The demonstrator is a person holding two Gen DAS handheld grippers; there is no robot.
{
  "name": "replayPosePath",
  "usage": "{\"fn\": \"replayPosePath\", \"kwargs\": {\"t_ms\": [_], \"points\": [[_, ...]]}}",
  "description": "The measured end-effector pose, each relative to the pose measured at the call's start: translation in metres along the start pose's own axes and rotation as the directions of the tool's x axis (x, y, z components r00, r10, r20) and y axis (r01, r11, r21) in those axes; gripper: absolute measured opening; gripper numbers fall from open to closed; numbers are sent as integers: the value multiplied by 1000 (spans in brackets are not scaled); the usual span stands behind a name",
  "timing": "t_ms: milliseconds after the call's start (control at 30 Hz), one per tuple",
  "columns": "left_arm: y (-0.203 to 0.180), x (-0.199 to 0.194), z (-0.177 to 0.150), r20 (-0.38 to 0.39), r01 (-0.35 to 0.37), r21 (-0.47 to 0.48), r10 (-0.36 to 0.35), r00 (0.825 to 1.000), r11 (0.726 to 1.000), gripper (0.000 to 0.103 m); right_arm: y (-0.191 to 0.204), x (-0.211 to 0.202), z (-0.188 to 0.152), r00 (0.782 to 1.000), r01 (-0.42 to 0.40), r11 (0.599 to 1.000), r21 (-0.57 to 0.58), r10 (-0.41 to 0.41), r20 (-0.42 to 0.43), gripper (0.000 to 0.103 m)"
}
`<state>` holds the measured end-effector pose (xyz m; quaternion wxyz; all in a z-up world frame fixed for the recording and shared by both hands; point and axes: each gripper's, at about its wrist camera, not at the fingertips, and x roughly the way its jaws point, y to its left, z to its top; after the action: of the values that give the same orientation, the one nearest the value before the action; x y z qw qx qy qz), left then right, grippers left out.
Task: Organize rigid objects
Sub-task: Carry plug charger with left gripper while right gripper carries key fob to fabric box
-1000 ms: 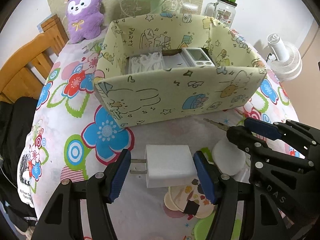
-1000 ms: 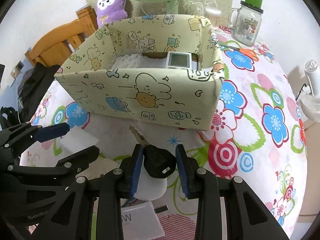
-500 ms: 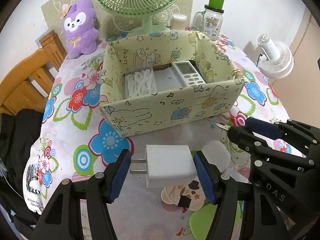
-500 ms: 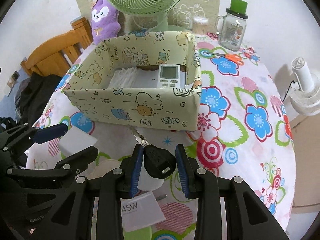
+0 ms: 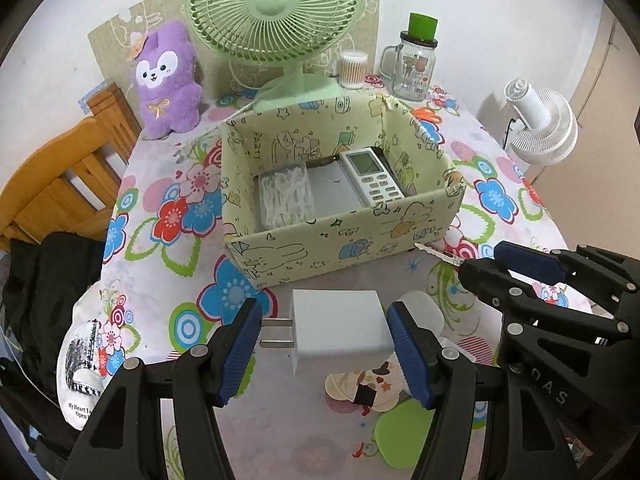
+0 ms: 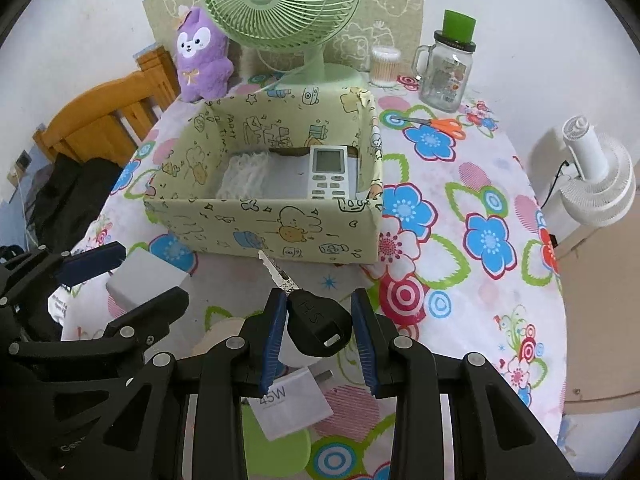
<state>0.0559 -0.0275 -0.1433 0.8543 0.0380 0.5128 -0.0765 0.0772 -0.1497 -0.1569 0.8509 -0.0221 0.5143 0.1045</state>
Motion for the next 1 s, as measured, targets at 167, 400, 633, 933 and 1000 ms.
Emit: {"fn": "replayPosePath", "kwargs": {"t_ms": [167, 400, 633, 933, 1000], "points": [[1, -11, 4, 14, 1, 5, -1, 1000, 1000, 67, 2, -11, 4, 1000, -2, 1000, 9, 2, 2, 36], [4, -22, 12, 36, 13, -2, -13, 999, 1000, 67, 5, -24, 13, 1000, 1, 1000, 9, -1, 17, 36], [8, -30, 24, 71, 9, -13, -8, 997, 1000, 67, 6, -34, 26, 999, 0, 1000, 2, 0, 34, 36], [13, -27, 36, 62, 13, -16, -12, 998, 1000, 67, 7, -34, 40, 1000, -7, 1000, -8, 7, 23, 36], [14, -25, 39, 65, 13, -18, -12, 998, 1000, 67, 7, -33, 44, 1000, -5, 1000, -12, 6, 23, 36]]}}
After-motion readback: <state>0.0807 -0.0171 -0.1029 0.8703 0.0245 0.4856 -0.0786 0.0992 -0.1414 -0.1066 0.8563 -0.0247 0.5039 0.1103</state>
